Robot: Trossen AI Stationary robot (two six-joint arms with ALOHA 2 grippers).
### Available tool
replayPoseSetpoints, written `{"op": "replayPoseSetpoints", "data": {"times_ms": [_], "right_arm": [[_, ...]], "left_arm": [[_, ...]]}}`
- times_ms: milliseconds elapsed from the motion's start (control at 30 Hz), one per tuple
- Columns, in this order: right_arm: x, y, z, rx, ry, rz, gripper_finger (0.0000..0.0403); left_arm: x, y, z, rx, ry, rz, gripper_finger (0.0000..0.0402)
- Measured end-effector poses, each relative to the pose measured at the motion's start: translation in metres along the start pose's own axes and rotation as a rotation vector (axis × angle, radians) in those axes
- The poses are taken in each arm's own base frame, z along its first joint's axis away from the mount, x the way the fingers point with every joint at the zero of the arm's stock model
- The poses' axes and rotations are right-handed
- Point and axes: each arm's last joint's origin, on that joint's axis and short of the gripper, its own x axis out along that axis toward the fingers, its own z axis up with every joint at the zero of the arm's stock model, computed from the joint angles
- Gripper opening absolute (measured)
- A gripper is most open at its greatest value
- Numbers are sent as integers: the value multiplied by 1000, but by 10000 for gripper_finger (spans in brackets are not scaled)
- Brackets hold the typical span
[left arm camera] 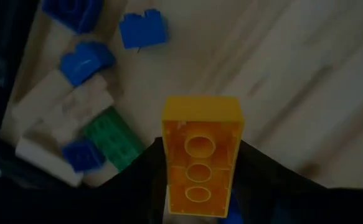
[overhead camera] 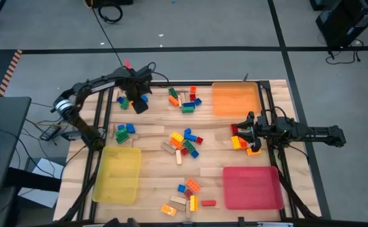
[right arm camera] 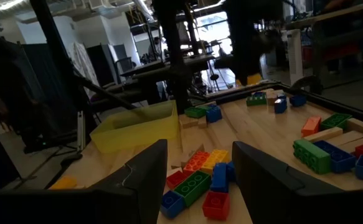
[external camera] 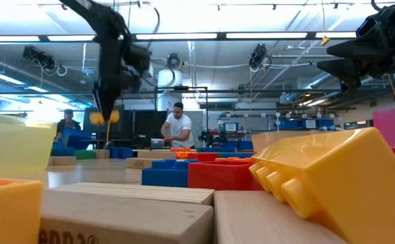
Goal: Sort blocks by size
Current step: Put the large yellow game piece into the yellow bin
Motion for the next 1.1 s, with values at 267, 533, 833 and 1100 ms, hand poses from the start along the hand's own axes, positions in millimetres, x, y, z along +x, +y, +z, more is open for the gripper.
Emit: {"op": "replayPoseSetpoints", "data": {"times_ms": [267, 533, 833, 1100], "right_arm": [[0, 0, 0, 0, 0, 0, 195], [0, 0, 0, 0, 0, 0, 195], [0, 0, 0, 0, 0, 0, 195], [0, 0, 0, 0, 0, 0, 195]], "left_arm": [[-57, -48, -42, -88, -151, -24, 145], [-85, -98, -87, -105, -174, -105, 145], [-93, -154, -140, -102, -139, -123, 145], [-61, -191, -181, -74, -60, -168, 145]]}}
